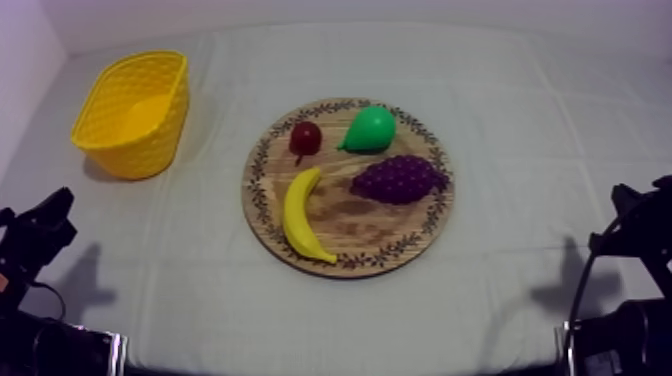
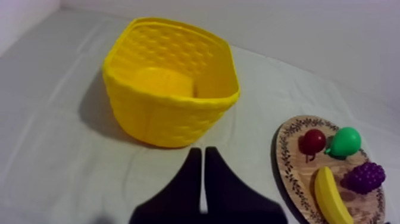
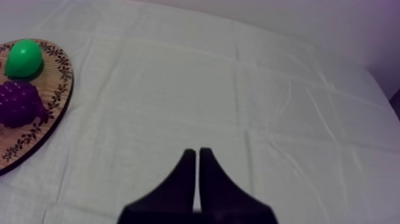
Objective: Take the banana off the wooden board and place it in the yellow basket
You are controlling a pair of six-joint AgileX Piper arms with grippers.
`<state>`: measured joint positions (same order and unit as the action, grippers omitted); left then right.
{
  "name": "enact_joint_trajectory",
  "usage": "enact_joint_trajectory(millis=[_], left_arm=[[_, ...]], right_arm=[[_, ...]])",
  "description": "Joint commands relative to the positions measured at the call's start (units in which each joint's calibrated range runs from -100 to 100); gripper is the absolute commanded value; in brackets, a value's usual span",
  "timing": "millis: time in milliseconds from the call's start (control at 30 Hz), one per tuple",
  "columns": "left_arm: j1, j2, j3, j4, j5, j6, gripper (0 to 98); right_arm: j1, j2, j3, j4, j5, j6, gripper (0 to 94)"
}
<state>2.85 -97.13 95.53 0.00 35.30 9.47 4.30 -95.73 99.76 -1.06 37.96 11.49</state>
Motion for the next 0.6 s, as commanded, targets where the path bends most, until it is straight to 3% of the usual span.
enact_joint_trajectory(millis=[0, 200, 400, 567], left_arm=[[0.1, 2.7, -3.9, 0.11, 0.9, -0.6, 0.1], [2.3, 13.3, -18.4, -0.1, 4.4, -1.8, 0.1], [8.6, 24.8, -33.8, -3.44, 8.8, 1.1, 0.1], [12.6, 33.3, -43.7, -4.15, 12.3, 2.5, 0.1]], right_arm=[[0.0, 0.0, 0.0, 0.0, 0.0, 0.0, 0.3], [0.0, 0.0, 0.0, 0.0, 0.0, 0.0, 0.3], [0.0, 0.0, 0.0, 0.0, 0.0, 0.0, 0.3], [0.0, 0.0, 0.0, 0.0, 0.0, 0.0, 0.3]])
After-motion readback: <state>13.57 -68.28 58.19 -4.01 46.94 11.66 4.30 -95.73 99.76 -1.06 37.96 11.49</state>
